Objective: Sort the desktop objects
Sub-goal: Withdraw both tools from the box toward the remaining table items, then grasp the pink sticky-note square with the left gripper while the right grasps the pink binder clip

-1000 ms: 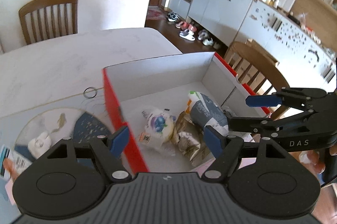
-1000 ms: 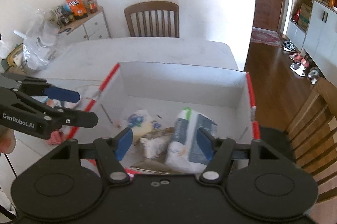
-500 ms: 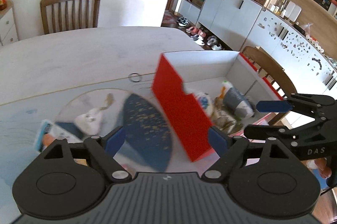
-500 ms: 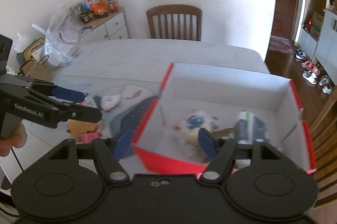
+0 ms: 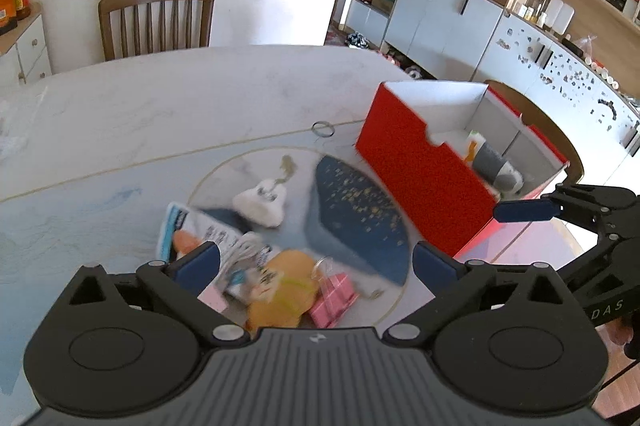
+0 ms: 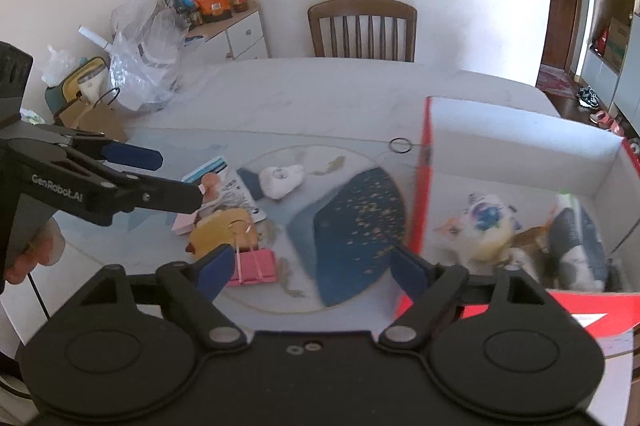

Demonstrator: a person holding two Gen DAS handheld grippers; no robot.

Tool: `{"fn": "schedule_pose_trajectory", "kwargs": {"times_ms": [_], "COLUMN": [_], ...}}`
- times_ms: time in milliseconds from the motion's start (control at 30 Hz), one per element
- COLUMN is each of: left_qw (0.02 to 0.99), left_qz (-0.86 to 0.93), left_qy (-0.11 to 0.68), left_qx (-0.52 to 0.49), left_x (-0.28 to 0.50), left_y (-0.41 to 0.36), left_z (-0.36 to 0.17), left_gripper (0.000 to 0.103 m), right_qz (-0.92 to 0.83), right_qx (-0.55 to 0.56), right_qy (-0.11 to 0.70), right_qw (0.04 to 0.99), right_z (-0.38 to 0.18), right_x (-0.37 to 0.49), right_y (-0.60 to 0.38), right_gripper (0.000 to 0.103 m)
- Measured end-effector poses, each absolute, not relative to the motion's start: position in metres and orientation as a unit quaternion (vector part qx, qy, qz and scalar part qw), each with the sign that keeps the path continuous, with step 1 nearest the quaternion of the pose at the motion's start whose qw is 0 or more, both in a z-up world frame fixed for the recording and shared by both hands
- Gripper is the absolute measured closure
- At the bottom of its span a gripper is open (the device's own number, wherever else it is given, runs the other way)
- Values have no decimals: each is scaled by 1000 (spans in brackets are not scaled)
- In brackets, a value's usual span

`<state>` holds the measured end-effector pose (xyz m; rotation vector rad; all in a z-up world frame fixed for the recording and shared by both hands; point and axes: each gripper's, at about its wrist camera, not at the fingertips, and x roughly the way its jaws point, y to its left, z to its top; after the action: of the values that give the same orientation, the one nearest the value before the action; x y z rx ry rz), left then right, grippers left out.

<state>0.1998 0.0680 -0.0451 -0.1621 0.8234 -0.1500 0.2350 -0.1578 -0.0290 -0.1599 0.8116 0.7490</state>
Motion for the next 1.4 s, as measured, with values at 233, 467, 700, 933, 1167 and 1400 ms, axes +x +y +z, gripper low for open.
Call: {"fn": "schedule_pose_trajectory", "kwargs": {"times_ms": [233, 467, 700, 933, 1167, 1400], "left_qw": [904, 898, 894, 893, 893, 891], "left_qz": [-72, -59, -67, -79, -106, -117], "left_qy": [415, 432, 443, 443, 437, 438], "left_qx": [-67, -57, -20, 1, -17, -22], "left_x": [194, 197, 203, 212, 219, 215], "left_y": [95, 122, 128, 132, 143, 155], "left_z": [-70, -92, -112, -127, -132, -132], "left_gripper": [0, 0, 0, 0, 0, 1], "right_qz": [361, 359, 356, 360, 362, 363], "right_qx": [-79, -94, -123, -139, -152, -151], "right_qy": [395, 409, 417, 429, 436, 443], "right_qw": [841, 834, 827, 817, 810, 806], "right_z": [-50, -66, -84, -95, -105, -108], "right_x": [227, 228, 230, 232, 237, 241], "right_y": [-129, -107, -89, -76, -65, -62], "right_gripper": [14, 15, 17, 21, 26, 28]}}
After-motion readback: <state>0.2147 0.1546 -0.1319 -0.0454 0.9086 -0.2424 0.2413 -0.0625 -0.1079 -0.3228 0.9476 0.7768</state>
